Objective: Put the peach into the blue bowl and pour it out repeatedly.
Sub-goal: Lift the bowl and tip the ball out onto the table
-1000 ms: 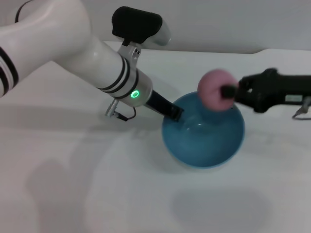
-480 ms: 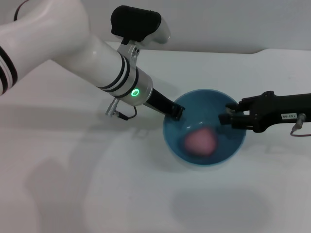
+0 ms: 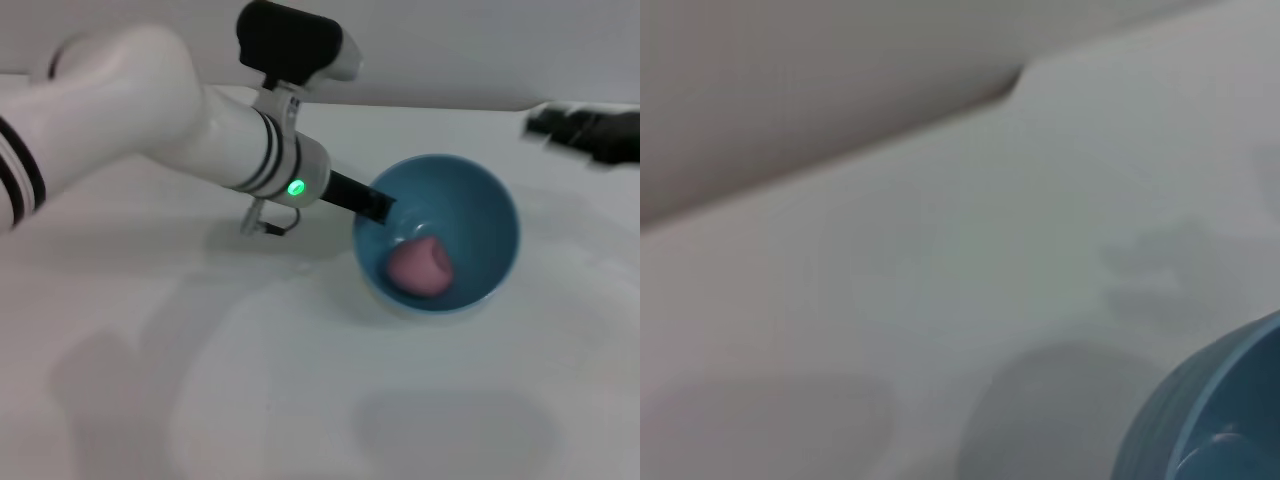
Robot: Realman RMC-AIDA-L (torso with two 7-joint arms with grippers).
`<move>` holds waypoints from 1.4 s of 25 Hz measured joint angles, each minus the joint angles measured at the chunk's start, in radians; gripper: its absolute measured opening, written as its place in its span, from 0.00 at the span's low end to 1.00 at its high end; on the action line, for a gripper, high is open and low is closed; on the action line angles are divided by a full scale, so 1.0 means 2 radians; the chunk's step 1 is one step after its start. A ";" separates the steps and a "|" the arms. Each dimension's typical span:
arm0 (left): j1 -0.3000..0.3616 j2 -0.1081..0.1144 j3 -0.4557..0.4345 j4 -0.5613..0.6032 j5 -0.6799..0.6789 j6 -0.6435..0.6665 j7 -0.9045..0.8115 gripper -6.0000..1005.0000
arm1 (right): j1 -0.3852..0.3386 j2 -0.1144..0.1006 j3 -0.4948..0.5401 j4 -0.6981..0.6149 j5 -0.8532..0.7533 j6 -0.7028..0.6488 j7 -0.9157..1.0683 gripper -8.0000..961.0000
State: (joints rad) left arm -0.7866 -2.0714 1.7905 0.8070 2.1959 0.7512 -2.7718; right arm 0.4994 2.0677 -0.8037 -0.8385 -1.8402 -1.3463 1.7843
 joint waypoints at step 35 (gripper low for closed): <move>0.051 -0.004 0.420 -0.084 -0.023 -0.684 0.405 0.01 | -0.096 -0.005 0.136 0.140 0.126 0.008 -0.073 0.42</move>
State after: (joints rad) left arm -0.6838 -2.0785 2.6303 0.6384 2.1493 -0.6162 -1.9620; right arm 0.3071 2.0585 -0.5315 -0.5581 -1.5891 -1.3294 1.6390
